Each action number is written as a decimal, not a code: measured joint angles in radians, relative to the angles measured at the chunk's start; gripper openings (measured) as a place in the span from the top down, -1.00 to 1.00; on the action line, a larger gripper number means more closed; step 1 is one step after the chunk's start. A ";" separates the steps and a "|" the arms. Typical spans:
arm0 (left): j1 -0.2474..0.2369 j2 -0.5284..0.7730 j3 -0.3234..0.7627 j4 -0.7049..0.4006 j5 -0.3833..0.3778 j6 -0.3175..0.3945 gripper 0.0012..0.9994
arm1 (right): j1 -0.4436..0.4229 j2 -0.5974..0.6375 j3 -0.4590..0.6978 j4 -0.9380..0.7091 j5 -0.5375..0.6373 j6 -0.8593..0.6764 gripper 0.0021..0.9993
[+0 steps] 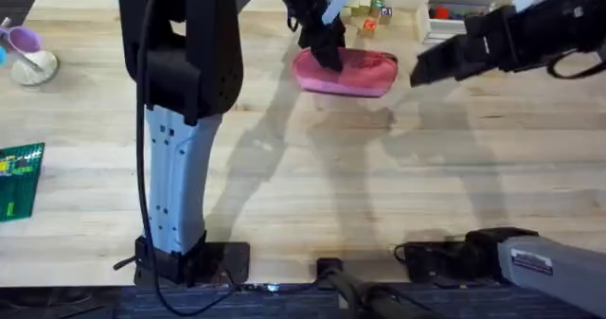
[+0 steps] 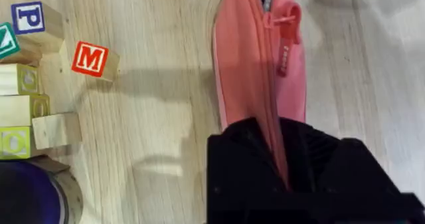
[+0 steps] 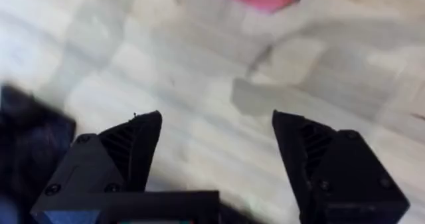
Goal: Unzip the bag, pick up the pens from the table one at a time and place them inside, then zip the bag closed.
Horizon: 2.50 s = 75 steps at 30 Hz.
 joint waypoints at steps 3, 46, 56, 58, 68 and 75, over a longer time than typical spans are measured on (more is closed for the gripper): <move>0.000 0.000 0.000 0.000 0.000 0.000 0.68 | 0.003 -0.042 -0.062 0.105 -0.003 0.114 -0.99; 0.000 0.000 0.000 0.000 0.005 -0.003 0.89 | 0.187 0.241 -0.198 0.559 0.219 0.848 -0.58; 0.000 0.000 0.000 0.000 0.005 -0.003 0.91 | 0.187 0.334 -0.198 0.676 0.230 0.872 -0.51; 0.000 0.000 0.000 0.000 0.005 -0.003 0.91 | 0.187 0.345 -0.198 0.690 0.232 0.876 -0.50; 0.000 0.000 0.000 0.005 0.004 -0.003 0.92 | 0.192 0.373 -0.199 0.705 0.301 0.937 0.01; 0.000 0.000 0.000 0.007 0.001 -0.003 0.92 | 0.196 0.373 -0.199 0.705 0.332 0.986 0.28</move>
